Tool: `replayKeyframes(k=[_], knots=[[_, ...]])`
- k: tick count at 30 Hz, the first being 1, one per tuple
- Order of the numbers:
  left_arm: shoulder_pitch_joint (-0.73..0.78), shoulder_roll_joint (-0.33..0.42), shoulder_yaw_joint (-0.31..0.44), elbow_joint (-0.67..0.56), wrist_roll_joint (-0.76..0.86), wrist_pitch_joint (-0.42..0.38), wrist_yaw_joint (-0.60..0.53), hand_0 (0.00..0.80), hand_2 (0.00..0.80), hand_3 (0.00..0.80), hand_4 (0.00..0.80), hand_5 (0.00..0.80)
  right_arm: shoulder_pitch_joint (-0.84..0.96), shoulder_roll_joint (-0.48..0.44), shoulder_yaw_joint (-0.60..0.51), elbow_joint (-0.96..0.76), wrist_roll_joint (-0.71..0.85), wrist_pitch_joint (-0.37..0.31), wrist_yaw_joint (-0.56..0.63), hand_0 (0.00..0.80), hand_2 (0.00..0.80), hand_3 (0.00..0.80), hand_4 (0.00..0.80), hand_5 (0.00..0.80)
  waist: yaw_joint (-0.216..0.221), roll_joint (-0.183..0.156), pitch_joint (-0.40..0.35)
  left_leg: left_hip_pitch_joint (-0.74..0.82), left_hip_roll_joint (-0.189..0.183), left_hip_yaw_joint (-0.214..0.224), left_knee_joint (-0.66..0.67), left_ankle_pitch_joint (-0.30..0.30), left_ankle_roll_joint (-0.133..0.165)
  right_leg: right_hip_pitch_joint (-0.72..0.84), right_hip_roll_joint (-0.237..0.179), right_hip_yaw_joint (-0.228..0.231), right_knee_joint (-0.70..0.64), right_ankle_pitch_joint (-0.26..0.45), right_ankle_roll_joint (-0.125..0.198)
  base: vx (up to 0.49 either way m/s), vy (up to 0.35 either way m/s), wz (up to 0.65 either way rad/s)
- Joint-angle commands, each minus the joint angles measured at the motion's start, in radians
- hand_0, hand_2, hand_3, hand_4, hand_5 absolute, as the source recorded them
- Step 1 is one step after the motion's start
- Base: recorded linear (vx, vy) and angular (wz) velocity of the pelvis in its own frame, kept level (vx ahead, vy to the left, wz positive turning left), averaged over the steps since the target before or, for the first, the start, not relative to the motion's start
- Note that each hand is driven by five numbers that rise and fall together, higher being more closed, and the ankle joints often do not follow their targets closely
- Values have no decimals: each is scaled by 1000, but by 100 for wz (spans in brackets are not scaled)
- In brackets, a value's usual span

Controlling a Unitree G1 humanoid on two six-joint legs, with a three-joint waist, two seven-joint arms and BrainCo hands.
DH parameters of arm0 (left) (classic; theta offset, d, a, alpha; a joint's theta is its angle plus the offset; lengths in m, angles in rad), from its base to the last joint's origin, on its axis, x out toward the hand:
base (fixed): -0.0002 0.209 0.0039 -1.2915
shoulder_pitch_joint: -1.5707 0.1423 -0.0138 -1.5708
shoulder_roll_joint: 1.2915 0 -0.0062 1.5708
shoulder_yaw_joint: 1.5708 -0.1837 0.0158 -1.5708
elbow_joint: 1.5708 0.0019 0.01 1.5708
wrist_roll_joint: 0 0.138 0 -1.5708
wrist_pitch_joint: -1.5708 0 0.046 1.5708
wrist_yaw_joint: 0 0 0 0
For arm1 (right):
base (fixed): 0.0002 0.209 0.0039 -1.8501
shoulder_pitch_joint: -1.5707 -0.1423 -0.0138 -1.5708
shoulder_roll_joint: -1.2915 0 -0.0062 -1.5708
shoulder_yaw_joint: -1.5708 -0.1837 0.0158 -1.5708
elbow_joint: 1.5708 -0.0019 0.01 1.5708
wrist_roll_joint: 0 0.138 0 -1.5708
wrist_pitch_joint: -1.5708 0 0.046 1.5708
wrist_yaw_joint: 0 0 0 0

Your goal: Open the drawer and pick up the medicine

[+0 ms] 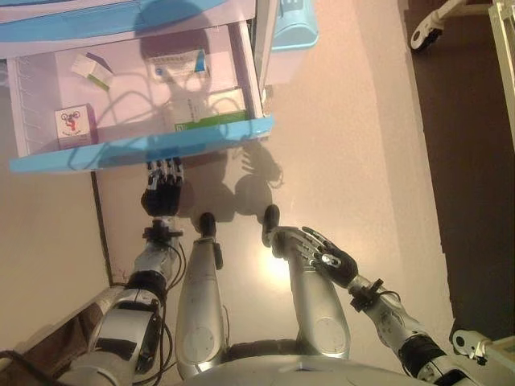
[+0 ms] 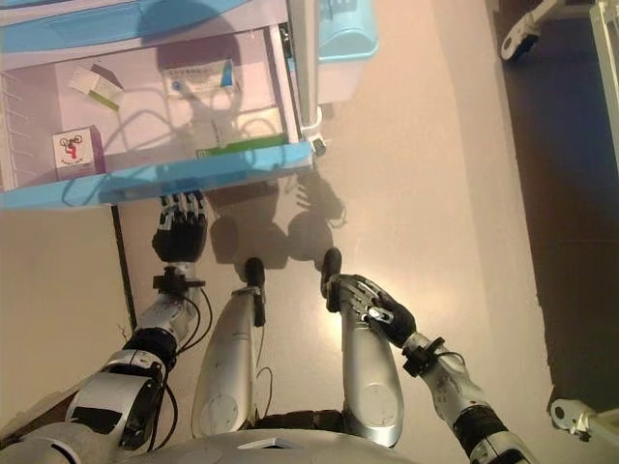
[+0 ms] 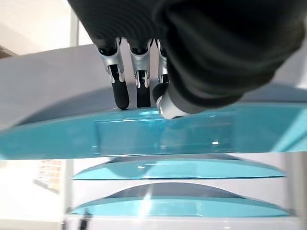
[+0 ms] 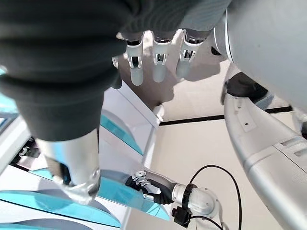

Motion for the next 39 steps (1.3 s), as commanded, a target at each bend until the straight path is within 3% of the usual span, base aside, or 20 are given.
replayKeyframes(k=[1, 12, 19, 22, 23, 24, 30, 34, 36, 39], knots=[[111, 15, 69, -72, -85, 15, -78, 800, 800, 800, 800, 800, 114, 43, -2, -89, -15, 2, 11, 0, 0, 0, 0, 0, 17, -41, -33, 22, -76, 58, -115, 5, 99, 63, 6, -48, 147, -176, 69, -19, -63, 10], [189, -30, 136, -32, -122, 21, -28, 800, 800, 800, 800, 800, 126, 63, -7, -109, -22, 28, 7, 0, 0, 0, 0, 0, 49, -78, -33, 32, -56, 33, -107, 8, 87, 105, 14, -76, 142, -184, 66, -18, -66, 10], [240, -11, 207, -3, -122, 27, -15, 800, 800, 800, 800, 800, 146, 56, -15, -99, -28, 29, 25, 0, 0, 0, 0, 0, 65, -87, -33, 31, -49, 18, -86, 3, 80, 126, 17, -88, 149, -198, 59, -2, -37, 6], [257, 2, 209, 14, -122, 43, 39, 781, 781, 781, 781, 781, 150, 49, -17, -101, -30, 34, 23, 0, 0, 0, 0, 0, 68, -84, -33, 24, -49, 16, -72, 2, 77, 133, 15, -91, 157, -205, 54, 7, 0, 3], [260, 6, 208, 19, -122, 48, 54, 518, 518, 518, 518, 518, 151, 48, -18, -102, -31, 36, 22, 0, 0, 0, 0, 0, 69, -84, -33, 21, -49, 15, -68, 2, 76, 133, 14, -92, 160, -207, 54, 11, 4, 9], [265, 11, 204, 26, -122, 56, 77, 0, 0, 0, 0, 0, 151, 46, -20, -101, -31, 39, 22, 0, 0, 0, 0, 0, 70, -83, -33, 16, -49, 14, -61, 2, 75, 132, 13, -92, 165, -209, 53, 23, 7, 7], [282, 29, 206, 85, -11, 87, 210, 0, 0, 0, 0, 0, 153, 37, -30, -98, -35, 60, 16, 0, 0, 0, 0, 0, 67, -75, -33, 1, -57, 10, -29, -3, 76, 133, 7, -89, 184, -218, 50, 36, 30, 1], [290, 50, 209, 151, 100, 82, 348, 0, 0, 0, 0, 0, 163, 37, -50, -69, -61, 11, -7, 0, 0, 0, 0, 0, 62, -68, -33, 1, -65, 14, -18, -4, 76, 138, 2, -87, 187, -218, 51, 35, 36, 1], [296, 56, 215, 174, 154, 99, 404, 0, 0, 0, 0, 0, 165, 37, -70, -53, -85, -39, -117, 0, 0, 0, 0, 0, 56, -63, -33, 9, -69, 18, -21, -2, 74, 147, 2, -83, 180, -216, 54, 49, 51, 3], [312, 56, 187, 187, 304, 95, 441, 0, 0, 0, 0, 0, 150, 22, -110, -23, -239, -142, -396, 0, 0, 0, 0, 0, 53, -52, -33, 26, -72, 23, -36, 5, 76, 163, -1, -81, 161, -206, 55, 43, 45, 1]])
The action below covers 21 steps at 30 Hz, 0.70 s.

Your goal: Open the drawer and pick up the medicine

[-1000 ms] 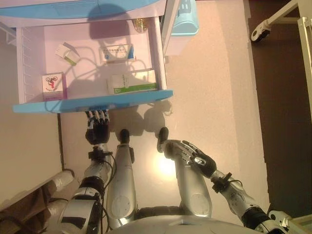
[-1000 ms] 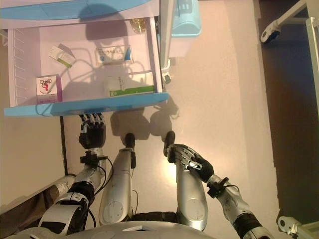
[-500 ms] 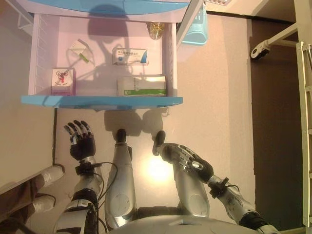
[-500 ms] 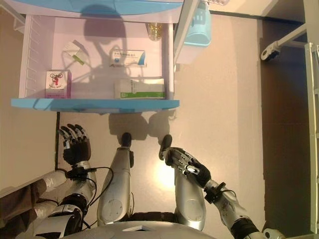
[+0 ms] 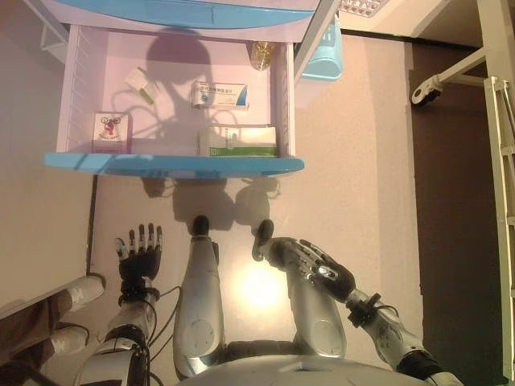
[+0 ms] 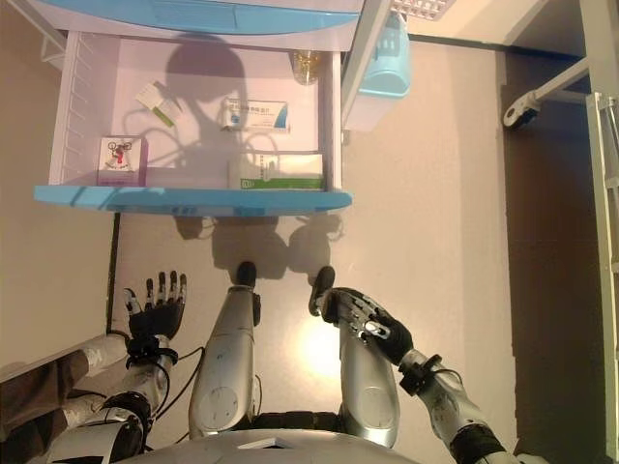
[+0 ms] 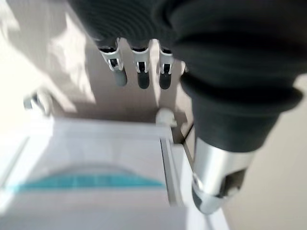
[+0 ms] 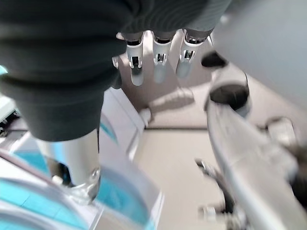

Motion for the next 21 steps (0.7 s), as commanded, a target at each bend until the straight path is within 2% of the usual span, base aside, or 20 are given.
replayKeyframes(k=[1, 2, 5, 6, 8, 9, 11, 12, 15, 17, 21], knots=[[111, 4, -29, -42, 197, 4, 48, 0, 0, 0, 0, 0, 80, -38, -60, -41, -181, -145, -327, 0, 0, 0, 0, 0, -13, 10, -34, 8, -56, 94, -94, 16, 85, 89, 23, -11, 135, -181, 59, -42, 30, -3], [122, 6, -41, -53, 232, 6, 52, 0, 0, 0, 0, 0, 78, -53, -74, -64, -192, -174, -367, 0, 0, 0, 0, 0, -11, 18, -34, 2, -49, 97, -111, 46, 90, 81, 25, -22, 120, -153, 51, -29, 33, -2], [204, 5, -82, -84, 353, -6, 52, 0, 0, 0, 0, 0, 95, -131, -155, -226, -321, -256, -528, 0, 0, 0, 0, 0, -16, 27, -34, 32, -45, 106, -133, 52, 93, 111, 20, -19, 94, -139, 57, 45, 53, -5], [240, 6, -94, -93, 379, -18, 39, 0, 0, 0, 0, 0, 106, -174, -199, -331, -385, -248, -574, 0, 0, 0, 0, 0, -18, 30, -34, 47, -44, 111, -144, 52, 97, 123, 17, -18, 85, -134, 62, 59, 57, -5], [279, 8, -102, -97, 437, -33, 19, 0, 0, 0, 0, 0, 118, -222, -261, -428, -481, -279, -616, 0, 0, 0, 0, 0, -19, 34, -34, 63, -44, 116, -156, 51, 102, 136, 12, -14, 73, -128, 68, 53, 64, -6], [303, 13, -104, -98, 460, -41, 3, 0, 0, 0, 0, 0, 109, -276, -315, -501, -565, -283, -639, 0, 0, 0, 0, 0, -19, 38, -34, 77, -44, 120, -163, 49, 106, 139, 5, -12, 74, -125, 76, 53, 71, -12], [326, 22, -93, -93, 460, -23, -9, 0, 0, 0, 0, 0, 89, -355, -385, -585, -651, -270, -677, 0, 0, 0, 0, 0, -16, 43, -34, 96, -43, 126, -175, 44, 111, 148, -6, -13, 69, -117, 87, 46, 77, -13], [335, 26, -85, -92, 466, -13, -6, 0, 0, 0, 0, 0, 77, -390, -409, -606, -697, -292, -687, 0, 0, 0, 0, 0, -15, 45, -34, 104, -43, 130, -182, 41, 113, 153, -11, -14, 64, -112, 92, 31, 86, -4], [366, 37, -66, -81, 496, -7, -19, 0, 0, 0, 0, 0, 8, -532, -473, -721, -835, -243, -699, 0, 0, 0, 0, 0, -4, 49, -34, 133, -52, 137, -208, 33, 119, 158, -25, -10, 50, -85, 116, 13, 74, -2], [378, 44, -64, -71, 508, -10, -14, 0, 0, 0, 0, 0, -54, -624, -499, -802, -869, -189, -689, 0, 0, 0, 0, 0, 7, 51, -34, 153, -59, 140, -231, 29, 124, 168, -31, -8, 31, -66, 131, 12, 65, -5], [370, 47, -70, -64, 523, -20, 10, 0, 0, 0, 0, 0, -265, -724, -472, -881, -874, -91, -599, 0, 0, 0, 0, 0, 35, 51, -34, 180, -69, 143, -261, 26, 129, 191, -38, -8, -1, -41, 150, 7, 57, 4]])
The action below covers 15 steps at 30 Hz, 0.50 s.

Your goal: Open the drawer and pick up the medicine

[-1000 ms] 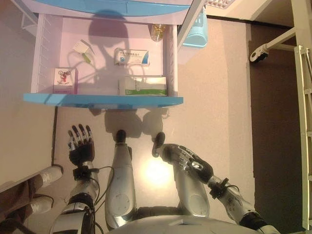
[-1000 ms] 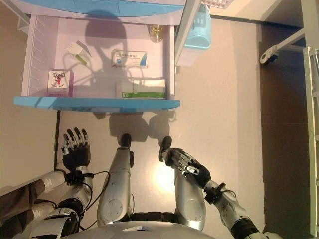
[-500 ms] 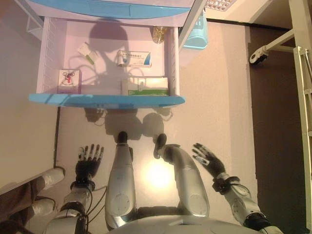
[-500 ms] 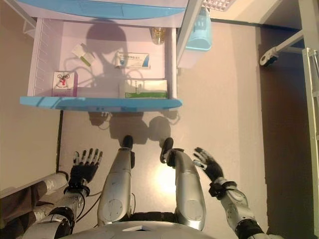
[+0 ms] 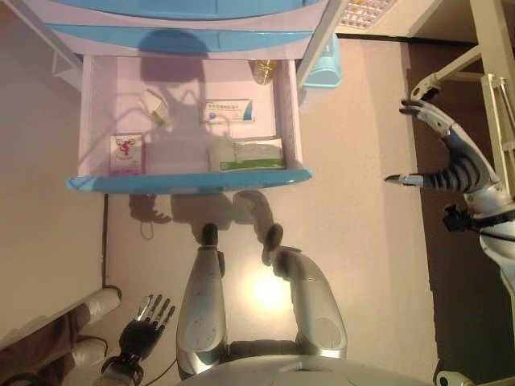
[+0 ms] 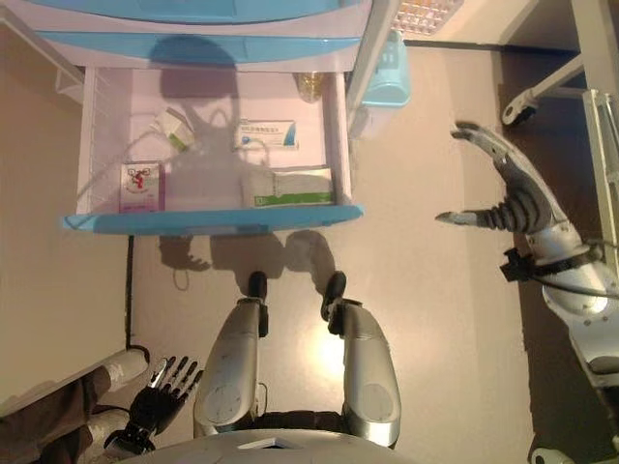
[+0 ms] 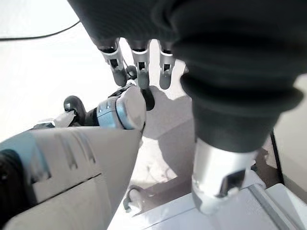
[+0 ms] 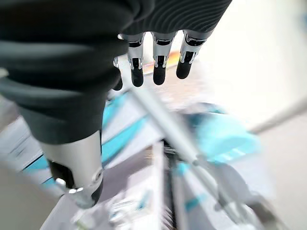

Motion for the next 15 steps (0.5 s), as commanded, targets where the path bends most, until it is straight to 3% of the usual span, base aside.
replayKeyframes(k=[1, 5, 8, 15], knots=[[50, 20, -1, -7, 48, -19, 9, 0, 0, 0, 0, 0, -181, -75, -11, -40, 10, 69, 62, 0, 0, 0, 0, 0, 35, 17, -40, 63, -45, 67, -165, 16, 58, 53, -3, -13, 172, -108, 74, 9, 41, 6], [34, 27, -25, -26, 78, -44, 41, 0, 0, 0, 0, 0, -457, -132, 141, -45, 30, 151, 146, 0, 0, 0, 0, 0, 81, 16, -40, 80, -54, 60, -185, 14, 64, 79, -10, -23, 140, -96, 80, 8, 39, 6], [25, 33, -42, -47, 97, -57, 66, 0, 0, 0, 0, 0, -613, -117, 261, -37, 14, 195, 182, 0, 0, 0, 0, 0, 109, 13, -40, 87, -60, 53, -193, 11, 69, 94, -14, -35, 125, -90, 81, 12, 19, 14], [17, 51, -52, -96, 111, -45, 115, 0, 0, 0, 0, 0, -801, -78, 434, -49, -31, 260, 263, 0, 0, 0, 0, 0, 155, 7, -40, 86, -65, 35, -208, 13, 76, 101, -19, -56, 124, -78, 87, 19, -5, 24]])
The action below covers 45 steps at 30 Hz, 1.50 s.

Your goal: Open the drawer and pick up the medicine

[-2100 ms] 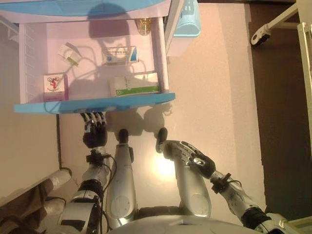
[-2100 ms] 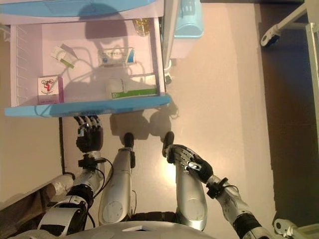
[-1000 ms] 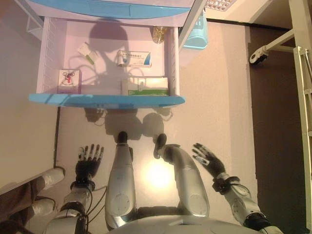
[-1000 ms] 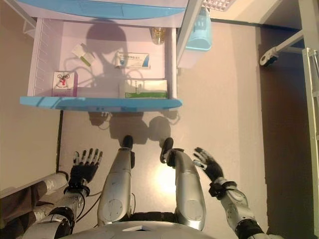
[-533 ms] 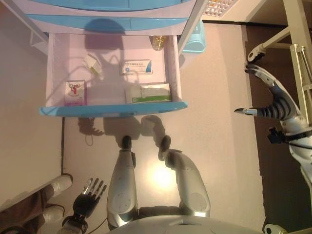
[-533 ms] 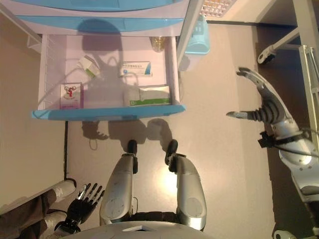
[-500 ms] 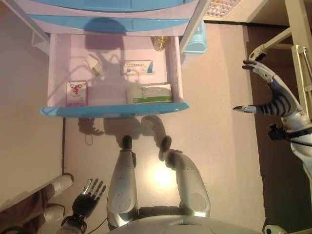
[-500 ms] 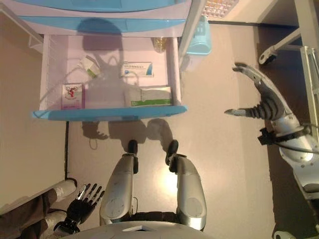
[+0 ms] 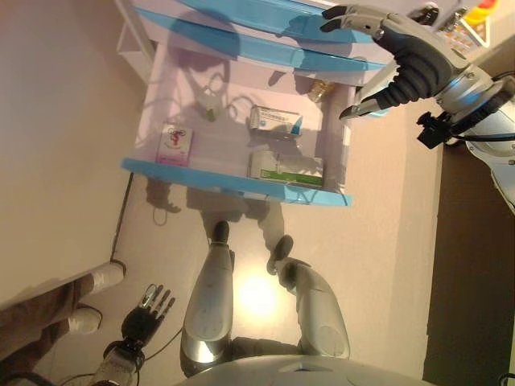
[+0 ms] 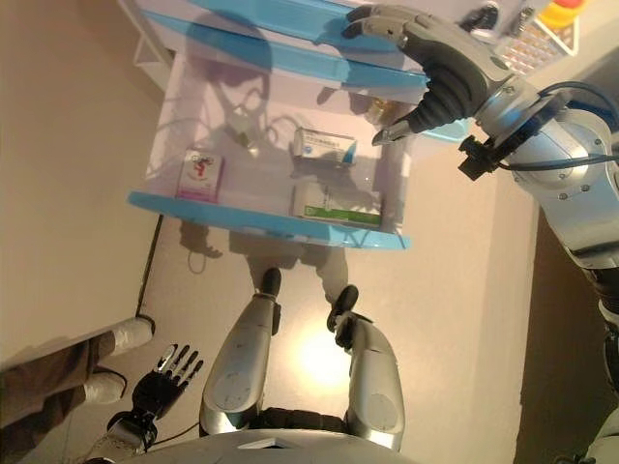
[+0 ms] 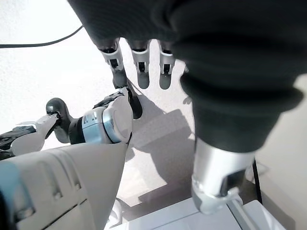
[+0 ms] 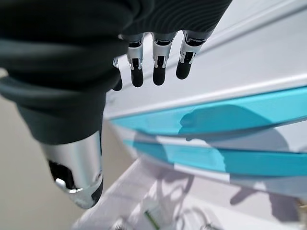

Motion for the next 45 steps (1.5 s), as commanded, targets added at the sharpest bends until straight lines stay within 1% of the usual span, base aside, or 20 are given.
replayKeyframes(k=[1, 2, 3, 5, 7, 15, 16, 18, 19, 24, 25, 28, 30, 34, 40, 43, 45], knots=[[66, 41, -29, -55, 30, -1, 26, 0, 0, 0, 0, 0, -100, 20, 53, -33, -11, 33, 24, 0, 0, 0, 0, 0, 22, 7, -40, 75, -38, 62, -187, 13, 54, 28, 9, 11, 170, -82, 67, 17, -16, 12], [66, 40, -29, -56, 30, 0, 26, 0, 0, 0, 0, 0, -103, 22, 57, -32, -11, 34, 24, 0, 0, 0, 0, 0, 22, 7, -40, 74, -39, 62, -187, 13, 54, 28, 9, 11, 170, -82, 67, 16, -13, 9], [67, 41, -31, -60, 27, 4, 41, 0, 0, 0, 0, 0, -123, 46, 82, -9, -11, 54, 29, 0, 0, 0, 0, 0, 32, 8, -40, 72, -42, 55, -188, 14, 55, 26, 7, 8, 171, -78, 68, 11, -11, 14], [68, 39, -32, -66, 35, 4, 49, 0, 0, 0, 0, 0, -147, 78, 117, 26, -39, 65, 16, 0, 0, 0, 0, 0, 43, 14, -40, 66, -48, 46, -186, 15, 55, 24, 6, 4, 168, -82, 65, 12, -10, 20], [68, 37, -39, -74, 41, 2, 61, 0, 0, 0, 0, 0, -168, 110, 145, 69, -68, 66, 16, 0, 0, 0, 0, 0, 53, 19, -40, 61, -53, 38, -183, 16, 55, 26, 6, 1, 161, -88, 60, 10, -10, 11], [66, 34, -44, -79, 38, 2, 64, 0, 0, 0, 0, 0, -182, 130, 167, 93, -89, 71, 10, 0, 0, 0, 0, 0, 59, 25, -40, 58, -56, 32, -183, 19, 54, 28, 5, -4, 158, -93, 55, 1, 0, 7], [65, 31, -48, -83, 41, 0, 64, 0, 0, 0, 0, 0, -190, 151, 182, 126, -119, 68, 6, 0, 0, 0, 0, 0, 66, 32, -40, 57, -59, 26, -185, 22, 54, 28, 4, -7, 157, -96, 52, 8, 41, 0], [71, 13, -87, -112, 83, -11, 68, 0, 0, 0, 0, 0, -267, 250, 282, 334, -322, 55, -48, 0, 0, 0, 0, 0, 107, 83, -40, 37, -81, -6, -185, 36, 52, 14, -11, -29, 164, -123, 34, 20, 104, 5], [83, 2, -93, -124, 97, -2, 73, 0, 0, 0, 0, 0, -301, 278, 319, 414, -405, 64, -85, 0, 0, 0, 0, 0, 124, 104, -40, 25, -92, -18, -179, 41, 50, 8, -20, -41, 167, -135, 26, 26, 100, 18], [92, -11, -97, -131, 113, 10, 67, 0, 0, 0, 0, 0, -340, 312, 363, 490, -483, 87, -137, 0, 0, 0, 0, 0, 141, 122, -40, 6, -99, -26, -169, 42, 50, -7, -30, -53, 176, -145, 20, 33, 33, 31], [100, -13, -99, -129, 125, 9, 58, 0, 0, 0, 0, 0, -345, 321, 374, 514, -506, 85, -152, 0, 0, 0, 0, 0, 145, 120, -40, 16, -105, -28, -162, 18, 46, -1, -35, -41, 188, -170, 28, 89, 10, 9], [105, -20, -117, -133, 148, 0, 53, 0, 0, 0, 0, 0, -366, 337, 394, 560, -519, 100, -175, 0, 0, 0, 0, 0, 156, 132, -40, 3, -111, -32, -157, 18, 47, -13, -42, -45, 199, -175, 26, 38, 24, 20], [111, -22, -124, -140, 144, 2, 56, 0, 0, 0, 0, 0, -375, 341, 401, 582, -528, 90, -183, 0, 0, 0, 0, 0, 160, 139, -40, -6, -114, -35, -150, 16, 48, -20, -45, -47, 204, -176, 25, 23, 30, 13], [120, -24, -129, -148, 153, 3, 55, 0, 0, 0, 0, 0, -381, 351, 413, 606, -551, 93, -196, 0, 0, 0, 0, 0, 169, 148, -40, -19, -119, -39, -139, 14, 50, -30, -52, -53, 211, -175, 26, 22, 15, 3], [126, -26, -145, -157, 159, 10, 42, 0, 0, 0, 0, 0, -435, 373, 476, 697, -635, 127, -265, 0, 0, 0, 0, 0, 188, 165, -40, -43, -127, -44, -123, 9, 55, -47, -60, -60, 215, -172, 26, 5, 4, 0], [128, -23, -149, -161, 162, 12, 41, 0, 0, 0, 0, 0, -445, 373, 480, 721, -626, 134, -277, 0, 0, 0, 0, 0, 192, 167, -40, -43, -127, -45, -123, 10, 55, -49, -62, -62, 220, -170, 28, 9, -1, 2], [127, -17, -161, -170, 147, 13, 38, 0, 0, 0, 0, 0, -468, 387, 494, 776, -585, 134, -280, 0, 0, 0, 0, 0, 197, 171, -40, -49, -125, -46, -123, 11, 55, -55, -64, -65, 220, -167, 28, 0, 0, 0]])
